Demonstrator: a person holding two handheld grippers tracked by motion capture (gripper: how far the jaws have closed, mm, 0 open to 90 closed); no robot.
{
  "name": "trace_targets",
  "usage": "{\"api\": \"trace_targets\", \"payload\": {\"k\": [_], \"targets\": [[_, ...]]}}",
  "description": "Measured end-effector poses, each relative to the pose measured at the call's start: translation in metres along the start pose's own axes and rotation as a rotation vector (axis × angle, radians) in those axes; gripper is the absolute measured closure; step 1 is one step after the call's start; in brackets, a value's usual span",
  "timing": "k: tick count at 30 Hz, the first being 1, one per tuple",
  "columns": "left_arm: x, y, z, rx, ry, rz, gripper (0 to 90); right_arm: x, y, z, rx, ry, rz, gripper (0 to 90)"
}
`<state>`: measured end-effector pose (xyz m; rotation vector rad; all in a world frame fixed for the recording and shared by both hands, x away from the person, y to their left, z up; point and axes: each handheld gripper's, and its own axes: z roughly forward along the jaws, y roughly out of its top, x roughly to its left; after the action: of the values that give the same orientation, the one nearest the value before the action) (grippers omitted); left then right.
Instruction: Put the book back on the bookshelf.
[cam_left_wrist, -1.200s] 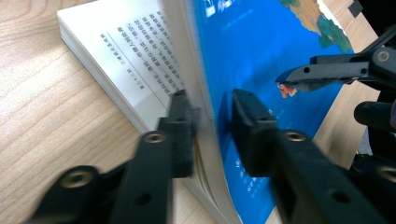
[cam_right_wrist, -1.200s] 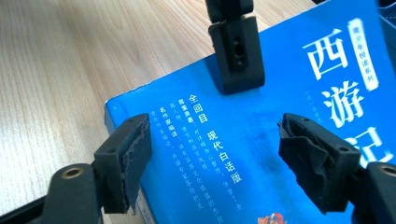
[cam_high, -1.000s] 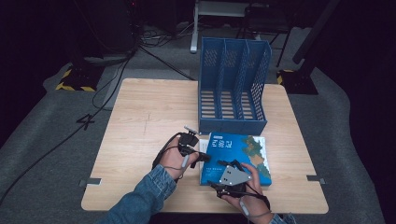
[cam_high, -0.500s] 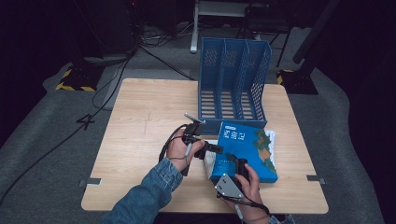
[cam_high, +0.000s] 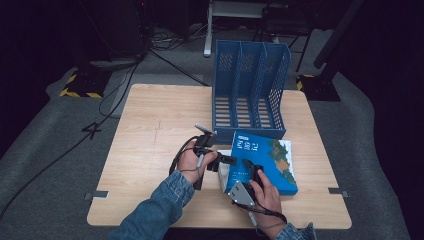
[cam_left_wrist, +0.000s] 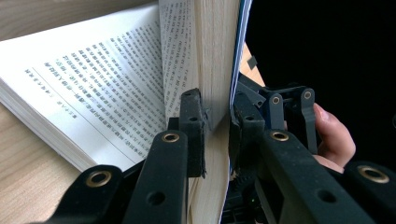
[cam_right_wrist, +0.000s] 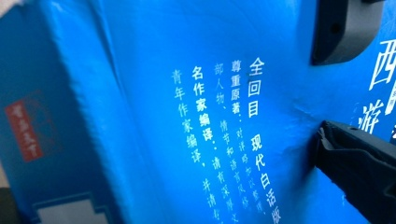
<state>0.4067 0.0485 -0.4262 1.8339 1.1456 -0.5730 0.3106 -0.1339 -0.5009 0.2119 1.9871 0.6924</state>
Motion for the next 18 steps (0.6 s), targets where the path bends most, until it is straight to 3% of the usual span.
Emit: {"api": "trace_targets", "payload": {"k": [3, 7, 12, 15, 18], "targets": [[0.002, -0.001, 0.002, 0.003, 0.007, -0.010, 77.7, -0.001, -0.003, 0.001, -0.014, 0.015, 0.011, 0.1], [0.008, -0.002, 0.004, 0.017, 0.016, -0.014, 76.7, -0.001, -0.006, 0.003, -0.007, 0.076, 0.029, 1.9], [0.015, -0.012, 0.007, 0.009, 0.010, -0.022, 74.3, 0.001, -0.008, 0.000, 0.015, 0.117, 0.006, 9.5], [0.018, -0.012, 0.007, 0.012, -0.023, -0.043, 74.6, 0.004, -0.006, -0.007, 0.038, 0.107, -0.037, 15.7], [0.014, -0.011, 0.007, 0.019, -0.012, -0.032, 75.8, 0.010, 0.000, -0.009, 0.069, 0.067, -0.084, 16.9]]}}
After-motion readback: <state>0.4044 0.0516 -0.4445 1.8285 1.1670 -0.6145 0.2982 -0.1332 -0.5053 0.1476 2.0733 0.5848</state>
